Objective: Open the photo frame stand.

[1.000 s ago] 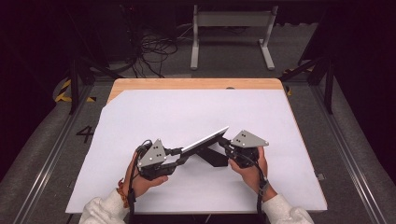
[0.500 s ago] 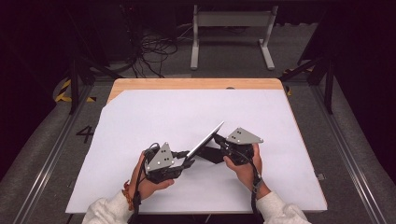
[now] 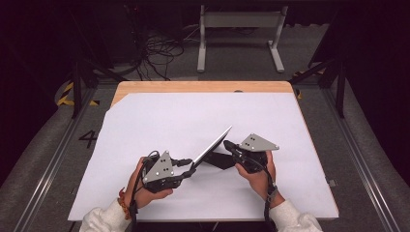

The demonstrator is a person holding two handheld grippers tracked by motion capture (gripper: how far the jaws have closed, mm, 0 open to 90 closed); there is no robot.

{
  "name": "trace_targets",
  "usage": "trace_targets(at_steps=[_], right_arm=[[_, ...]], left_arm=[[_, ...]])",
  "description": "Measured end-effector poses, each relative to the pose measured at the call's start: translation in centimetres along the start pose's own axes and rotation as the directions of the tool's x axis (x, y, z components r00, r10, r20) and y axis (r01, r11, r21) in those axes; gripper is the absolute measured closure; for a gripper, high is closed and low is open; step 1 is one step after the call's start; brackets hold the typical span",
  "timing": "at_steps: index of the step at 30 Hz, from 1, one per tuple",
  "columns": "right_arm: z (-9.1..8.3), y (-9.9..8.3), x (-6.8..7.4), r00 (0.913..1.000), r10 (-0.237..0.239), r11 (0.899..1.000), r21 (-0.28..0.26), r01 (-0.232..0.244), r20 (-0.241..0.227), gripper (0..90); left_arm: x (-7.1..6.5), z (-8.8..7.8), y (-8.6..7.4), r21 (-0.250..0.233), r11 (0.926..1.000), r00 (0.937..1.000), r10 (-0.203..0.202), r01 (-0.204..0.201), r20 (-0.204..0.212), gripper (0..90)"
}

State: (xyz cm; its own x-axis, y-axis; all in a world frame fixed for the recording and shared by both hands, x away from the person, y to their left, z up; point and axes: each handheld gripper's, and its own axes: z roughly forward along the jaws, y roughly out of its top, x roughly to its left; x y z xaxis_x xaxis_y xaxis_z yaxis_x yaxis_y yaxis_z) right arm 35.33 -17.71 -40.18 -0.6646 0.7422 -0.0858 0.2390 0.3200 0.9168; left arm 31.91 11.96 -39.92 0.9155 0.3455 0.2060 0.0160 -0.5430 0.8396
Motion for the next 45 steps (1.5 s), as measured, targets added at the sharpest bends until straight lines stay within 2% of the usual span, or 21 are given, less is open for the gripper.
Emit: trace_targets(at_steps=[1, 4, 8, 10, 13, 15, 21, 27, 35, 45], right_arm=[[-0.1, 0.0, 0.0, 1.0, 0.002, 1.0, -0.001, -0.002, -0.003, 90.0], [-0.3, 0.1, 0.1, 1.0, 0.0, 1.0, -0.012, 0.0, -0.002, 90.0], [-0.2, 0.2, 0.4, 0.9999, -0.009, 1.0, -0.016, 0.009, -0.005, 90.0], [0.0, 0.2, 0.5, 0.9999, -0.014, 1.0, -0.016, 0.014, -0.002, 90.0], [0.5, 0.3, 0.6, 0.9999, -0.006, 1.0, -0.009, 0.006, -0.011, 90.0], [0.8, 0.3, 0.7, 0.9999, -0.012, 1.0, -0.003, 0.012, -0.012, 90.0], [1.1, 0.3, 0.6, 0.9998, -0.005, 1.0, -0.01, 0.005, -0.019, 90.0], [1.5, 0.4, 0.7, 0.9992, -0.026, 1.0, -0.014, 0.026, -0.031, 90.0], [2.2, 0.1, 0.6, 0.9973, -0.022, 1.0, -0.011, 0.021, -0.07, 90.0], [2.3, 0.0, 0.7, 0.9968, -0.025, 1.0, -0.011, 0.025, -0.076, 90.0]], left_arm=[[0.1, 0.3, -0.3, 0.019, 0.9998, 1.0, 0.003, -0.003, -0.006, 66.9], [0.4, 0.7, -0.8, 0.025, 0.9996, 0.9998, -0.012, 0.012, 0.017, 68.2], [0.5, 0.8, -0.6, 0.002, 1.0, 0.9994, -0.009, 0.009, 0.032, 70.8], [0.4, 0.9, -0.4, -0.02, 0.9996, 0.9983, -0.02, 0.021, 0.055, 70.6], [0.2, 1.2, -0.1, -0.01, 0.9999, 0.9992, -0.008, 0.008, 0.039, 69.8], [0.3, 1.2, -0.1, -0.019, 0.9996, 0.9989, -0.019, 0.02, 0.043, 70.0], [0.1, 1.2, 0.0, -0.015, 0.9998, 0.9987, -0.016, 0.017, 0.048, 71.7], [-0.4, 1.6, 0.5, -0.016, 0.9998, 0.9978, 0.008, -0.007, 0.066, 72.2], [-0.6, 2.4, 0.8, -0.025, 0.9997, 0.996, -0.005, 0.007, 0.09, 69.9], [-0.7, 2.8, 0.9, -0.039, 0.999, 0.995, -0.018, 0.022, 0.098, 67.2]])
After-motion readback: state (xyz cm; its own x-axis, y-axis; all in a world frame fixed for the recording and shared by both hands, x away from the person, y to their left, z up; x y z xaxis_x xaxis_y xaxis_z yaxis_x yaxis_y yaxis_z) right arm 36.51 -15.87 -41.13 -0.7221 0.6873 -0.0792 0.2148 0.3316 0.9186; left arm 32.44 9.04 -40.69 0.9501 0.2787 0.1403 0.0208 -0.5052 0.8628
